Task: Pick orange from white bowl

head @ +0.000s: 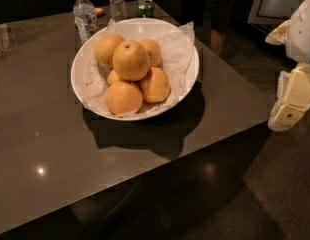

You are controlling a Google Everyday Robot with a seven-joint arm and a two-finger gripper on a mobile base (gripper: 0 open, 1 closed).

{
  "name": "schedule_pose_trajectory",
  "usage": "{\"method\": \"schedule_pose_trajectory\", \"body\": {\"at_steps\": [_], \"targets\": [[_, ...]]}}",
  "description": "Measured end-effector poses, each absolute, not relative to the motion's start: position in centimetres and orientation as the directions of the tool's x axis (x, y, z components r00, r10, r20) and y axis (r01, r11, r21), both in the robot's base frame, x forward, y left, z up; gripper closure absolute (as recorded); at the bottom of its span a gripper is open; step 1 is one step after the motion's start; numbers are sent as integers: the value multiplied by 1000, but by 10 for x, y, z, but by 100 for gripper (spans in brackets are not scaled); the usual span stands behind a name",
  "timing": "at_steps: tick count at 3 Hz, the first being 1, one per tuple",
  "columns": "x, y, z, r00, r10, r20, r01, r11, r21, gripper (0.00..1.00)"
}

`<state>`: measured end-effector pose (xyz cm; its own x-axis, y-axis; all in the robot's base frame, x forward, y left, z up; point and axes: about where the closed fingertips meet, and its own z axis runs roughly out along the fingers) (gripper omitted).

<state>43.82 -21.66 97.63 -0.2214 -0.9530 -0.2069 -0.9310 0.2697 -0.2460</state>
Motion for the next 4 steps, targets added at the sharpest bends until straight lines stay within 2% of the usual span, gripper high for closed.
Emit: {"method": "schedule_pose_trajectory", "body": {"at_steps": [1,2,4], "targets": [[438,-216,977,-220,-953,-208,-931,270,-248,0],[461,-189,995,-156,-948,-276,-938,230,-259,0],[520,-90,1041,46,-917,-397,-952,80,-296,0]]}}
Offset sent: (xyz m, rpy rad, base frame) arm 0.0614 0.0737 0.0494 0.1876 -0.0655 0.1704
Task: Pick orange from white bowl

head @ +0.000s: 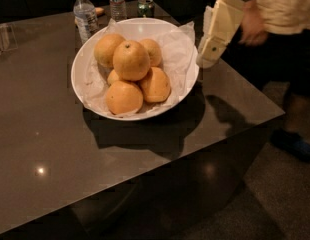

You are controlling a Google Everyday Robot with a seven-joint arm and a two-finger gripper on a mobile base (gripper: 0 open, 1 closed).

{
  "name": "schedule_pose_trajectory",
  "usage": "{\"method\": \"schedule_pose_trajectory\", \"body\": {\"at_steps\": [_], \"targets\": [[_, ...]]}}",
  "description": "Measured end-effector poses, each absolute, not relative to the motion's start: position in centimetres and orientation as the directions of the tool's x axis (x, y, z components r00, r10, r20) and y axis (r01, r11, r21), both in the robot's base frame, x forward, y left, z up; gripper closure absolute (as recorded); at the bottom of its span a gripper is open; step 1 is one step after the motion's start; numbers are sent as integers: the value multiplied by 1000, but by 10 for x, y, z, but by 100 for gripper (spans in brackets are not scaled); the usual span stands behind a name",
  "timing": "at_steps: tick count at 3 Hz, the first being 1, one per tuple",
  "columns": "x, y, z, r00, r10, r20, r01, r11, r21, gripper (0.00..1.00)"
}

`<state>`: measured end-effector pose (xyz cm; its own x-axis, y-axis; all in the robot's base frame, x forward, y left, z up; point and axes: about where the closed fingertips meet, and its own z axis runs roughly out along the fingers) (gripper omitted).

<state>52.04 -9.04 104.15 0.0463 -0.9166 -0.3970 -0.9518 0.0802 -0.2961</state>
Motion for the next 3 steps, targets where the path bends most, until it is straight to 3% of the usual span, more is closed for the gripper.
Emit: {"method": "schedule_pose_trajectory", "body": {"at_steps": [2,3], "targets": [[530,-75,1042,75,-896,-438,-945,75,-317,0],[547,-41,1026,100,-858,-504,-960,49,-274,0]]}}
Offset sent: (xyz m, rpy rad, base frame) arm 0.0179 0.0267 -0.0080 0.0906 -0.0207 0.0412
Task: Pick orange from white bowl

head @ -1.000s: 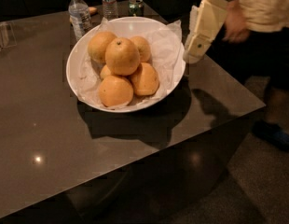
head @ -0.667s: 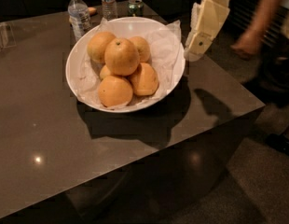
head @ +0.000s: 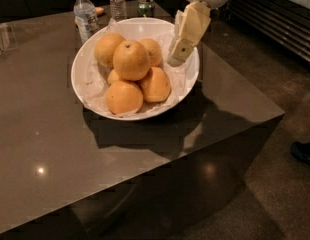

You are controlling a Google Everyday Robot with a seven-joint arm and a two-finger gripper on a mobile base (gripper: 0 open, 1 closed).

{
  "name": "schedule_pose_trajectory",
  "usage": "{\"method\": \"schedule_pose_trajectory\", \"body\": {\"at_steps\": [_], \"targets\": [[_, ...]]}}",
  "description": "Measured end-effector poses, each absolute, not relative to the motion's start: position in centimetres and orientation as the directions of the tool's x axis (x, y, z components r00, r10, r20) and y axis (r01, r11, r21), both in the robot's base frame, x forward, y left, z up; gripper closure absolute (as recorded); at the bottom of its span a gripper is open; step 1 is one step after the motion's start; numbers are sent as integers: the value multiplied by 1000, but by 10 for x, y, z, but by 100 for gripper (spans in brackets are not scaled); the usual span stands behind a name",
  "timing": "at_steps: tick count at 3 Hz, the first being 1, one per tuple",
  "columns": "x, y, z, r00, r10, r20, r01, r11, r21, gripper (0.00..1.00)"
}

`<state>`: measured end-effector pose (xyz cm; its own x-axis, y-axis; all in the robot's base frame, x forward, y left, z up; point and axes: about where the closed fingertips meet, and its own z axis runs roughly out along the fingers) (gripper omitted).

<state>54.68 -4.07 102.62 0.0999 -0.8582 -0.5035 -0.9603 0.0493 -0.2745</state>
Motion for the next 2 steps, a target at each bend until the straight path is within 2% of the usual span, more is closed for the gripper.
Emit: {"method": "schedule_pose_trajectory", "body": {"at_steps": [1,2], "targets": [[556,-9,996,95,-848,-522,-982,6,-189,0],[557,-7,994,95,-847,-523,-983,4,-186,0]]}}
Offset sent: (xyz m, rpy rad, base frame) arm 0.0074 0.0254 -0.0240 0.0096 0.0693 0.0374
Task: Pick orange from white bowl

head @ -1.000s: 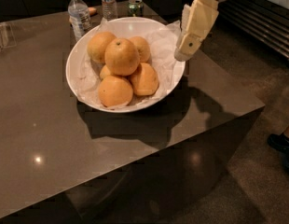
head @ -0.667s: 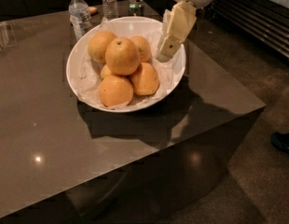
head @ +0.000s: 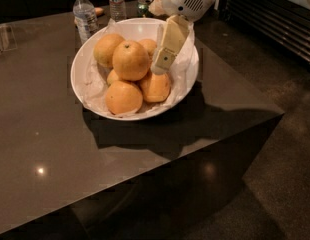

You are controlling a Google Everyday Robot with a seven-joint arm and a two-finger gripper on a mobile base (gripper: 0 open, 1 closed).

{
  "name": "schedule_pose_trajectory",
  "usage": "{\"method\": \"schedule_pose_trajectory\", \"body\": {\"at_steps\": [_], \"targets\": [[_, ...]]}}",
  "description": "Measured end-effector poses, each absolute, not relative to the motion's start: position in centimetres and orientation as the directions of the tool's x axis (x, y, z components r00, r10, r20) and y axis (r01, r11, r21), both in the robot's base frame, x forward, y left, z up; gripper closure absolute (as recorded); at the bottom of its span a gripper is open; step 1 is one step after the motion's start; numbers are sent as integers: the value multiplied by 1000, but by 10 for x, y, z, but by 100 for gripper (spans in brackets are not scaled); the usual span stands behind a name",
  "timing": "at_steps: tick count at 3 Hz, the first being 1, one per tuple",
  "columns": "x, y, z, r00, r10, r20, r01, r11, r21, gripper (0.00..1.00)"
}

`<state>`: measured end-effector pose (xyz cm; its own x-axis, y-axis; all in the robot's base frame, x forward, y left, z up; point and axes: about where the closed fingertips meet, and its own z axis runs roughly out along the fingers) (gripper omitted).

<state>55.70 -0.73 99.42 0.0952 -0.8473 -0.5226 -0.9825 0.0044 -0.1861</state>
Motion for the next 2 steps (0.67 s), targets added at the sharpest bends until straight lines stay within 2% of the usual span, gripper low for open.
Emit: {"method": "schedule_pose_trajectory", "body": {"at_steps": [2], "targets": [[572,43,963,148,-769,-622,-988,-94,-120,0]]}}
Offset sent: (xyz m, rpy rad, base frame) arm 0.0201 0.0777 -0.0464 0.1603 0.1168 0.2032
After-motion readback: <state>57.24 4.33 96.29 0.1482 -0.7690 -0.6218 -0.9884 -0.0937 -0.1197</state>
